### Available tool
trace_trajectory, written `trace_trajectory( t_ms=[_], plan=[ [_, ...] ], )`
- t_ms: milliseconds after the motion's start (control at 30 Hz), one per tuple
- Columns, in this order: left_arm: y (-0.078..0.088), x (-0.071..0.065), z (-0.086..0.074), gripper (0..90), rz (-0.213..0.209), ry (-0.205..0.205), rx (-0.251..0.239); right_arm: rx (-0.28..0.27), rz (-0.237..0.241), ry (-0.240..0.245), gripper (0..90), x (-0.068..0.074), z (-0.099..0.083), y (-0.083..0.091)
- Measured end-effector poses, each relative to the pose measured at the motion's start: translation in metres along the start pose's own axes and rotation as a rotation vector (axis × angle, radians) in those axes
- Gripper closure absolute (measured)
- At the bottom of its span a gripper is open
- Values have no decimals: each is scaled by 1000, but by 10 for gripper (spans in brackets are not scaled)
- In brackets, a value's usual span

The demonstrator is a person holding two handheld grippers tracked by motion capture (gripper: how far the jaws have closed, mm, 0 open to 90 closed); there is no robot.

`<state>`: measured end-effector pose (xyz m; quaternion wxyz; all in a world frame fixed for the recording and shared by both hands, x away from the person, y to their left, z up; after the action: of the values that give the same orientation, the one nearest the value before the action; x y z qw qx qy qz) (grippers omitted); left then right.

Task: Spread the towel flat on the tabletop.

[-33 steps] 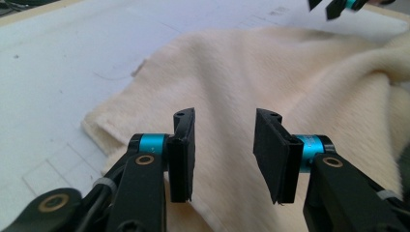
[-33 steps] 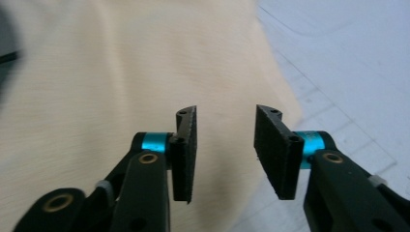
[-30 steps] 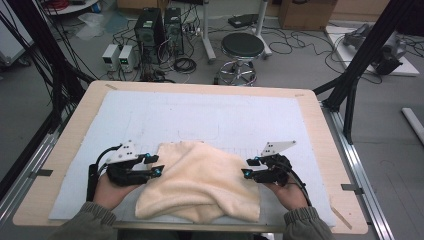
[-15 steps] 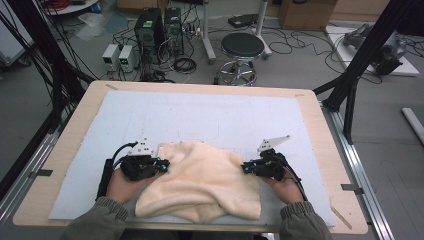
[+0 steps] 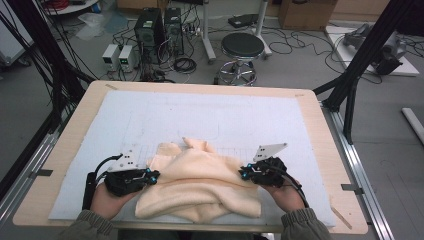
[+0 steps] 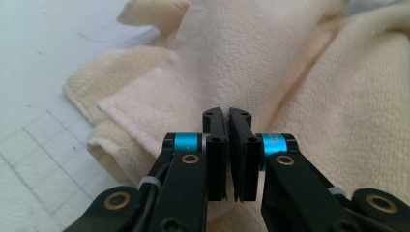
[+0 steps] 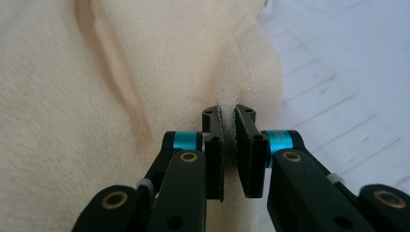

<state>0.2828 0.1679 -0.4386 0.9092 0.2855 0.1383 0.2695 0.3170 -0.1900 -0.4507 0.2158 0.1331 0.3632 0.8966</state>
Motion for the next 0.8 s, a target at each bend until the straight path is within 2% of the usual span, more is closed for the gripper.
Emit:
trace_trajectory(
  t_ms=[67,200,300,400,467,533,600,667,800],
  plan=[
    [-2,1,-1,830,-2,-4,13,-3,15,-19,829,1,-5,-5],
    [-1,6,7,623,-1,2,-22,-10,23,-17,820,0,-5,-6],
    [-1,11,17,534,-9,2,-56,-26,42,-27,756,-2,-7,-6],
    [-6,17,24,517,-9,17,-65,-38,73,-63,632,-2,-8,-6],
    [-12,21,24,517,-17,21,-33,-42,59,-71,584,-3,-10,-5],
    [-22,22,18,515,-35,27,21,-56,60,-88,577,-4,-12,-3],
    [-30,21,12,520,-56,36,54,-57,59,-107,578,-6,-15,-1],
    [-34,19,9,537,-72,27,94,-59,63,-120,609,-8,-17,-1],
    [-34,18,9,676,-69,13,98,-31,60,-75,745,-4,-16,-6]
  ],
)
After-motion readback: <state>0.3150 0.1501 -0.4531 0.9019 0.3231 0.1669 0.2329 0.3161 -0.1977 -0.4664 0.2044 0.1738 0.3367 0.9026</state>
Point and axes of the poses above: each handheld gripper's, and its own axes: y roughly backward along the jaws, z roughly out of its top, x roughly to its left, the point moved 5 cm from there along -y, roughly forward along the jaws, and after that the axes turned 1 degree about x, right-handed, at the moved point
